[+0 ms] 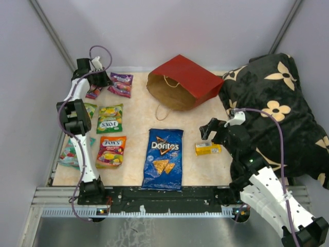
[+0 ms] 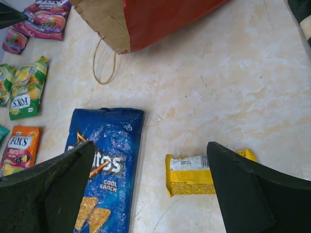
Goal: Take the snacks out of the paper bag
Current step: Place the snack at the corner of the board.
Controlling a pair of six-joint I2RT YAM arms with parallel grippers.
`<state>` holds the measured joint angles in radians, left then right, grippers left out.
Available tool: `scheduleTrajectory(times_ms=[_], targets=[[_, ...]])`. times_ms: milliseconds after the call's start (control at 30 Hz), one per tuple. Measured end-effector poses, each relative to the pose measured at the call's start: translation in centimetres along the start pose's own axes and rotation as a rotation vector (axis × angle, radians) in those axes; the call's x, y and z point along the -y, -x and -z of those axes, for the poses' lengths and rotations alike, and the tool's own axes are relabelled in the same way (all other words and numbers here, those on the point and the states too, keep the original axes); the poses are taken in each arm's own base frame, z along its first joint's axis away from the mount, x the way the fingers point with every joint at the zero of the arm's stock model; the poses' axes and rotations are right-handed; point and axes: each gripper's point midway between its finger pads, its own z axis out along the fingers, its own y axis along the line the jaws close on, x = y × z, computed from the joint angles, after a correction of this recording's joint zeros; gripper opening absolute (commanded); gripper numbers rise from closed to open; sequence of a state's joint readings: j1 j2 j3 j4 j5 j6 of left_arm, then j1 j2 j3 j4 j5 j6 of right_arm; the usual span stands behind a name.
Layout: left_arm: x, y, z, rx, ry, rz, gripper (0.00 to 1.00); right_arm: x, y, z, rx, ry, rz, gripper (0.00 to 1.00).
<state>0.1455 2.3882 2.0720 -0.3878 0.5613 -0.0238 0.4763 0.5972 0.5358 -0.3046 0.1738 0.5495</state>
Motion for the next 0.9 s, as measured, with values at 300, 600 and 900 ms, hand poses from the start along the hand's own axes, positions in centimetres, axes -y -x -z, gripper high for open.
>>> scheduleTrajectory(times_ms=[300,600,900], targets=[[-5.4,-1.6,1.7,-0.095,0.324,-0.043,0.88,-0.6,0.0,-0.4,-0.004,0.024,-0.001,0.99],[2.8,0.6,6.5,0.144,0.355,-0.232,0.70,-0.4,-0.7,-1.0,-0.029,0.016,0.002,0.99],[8.0,4.8,-2.6,0.287,0.240,-0.319,0.76,-0.1,-0.7,-0.8,-0.030,0.006,0.003,0.99]])
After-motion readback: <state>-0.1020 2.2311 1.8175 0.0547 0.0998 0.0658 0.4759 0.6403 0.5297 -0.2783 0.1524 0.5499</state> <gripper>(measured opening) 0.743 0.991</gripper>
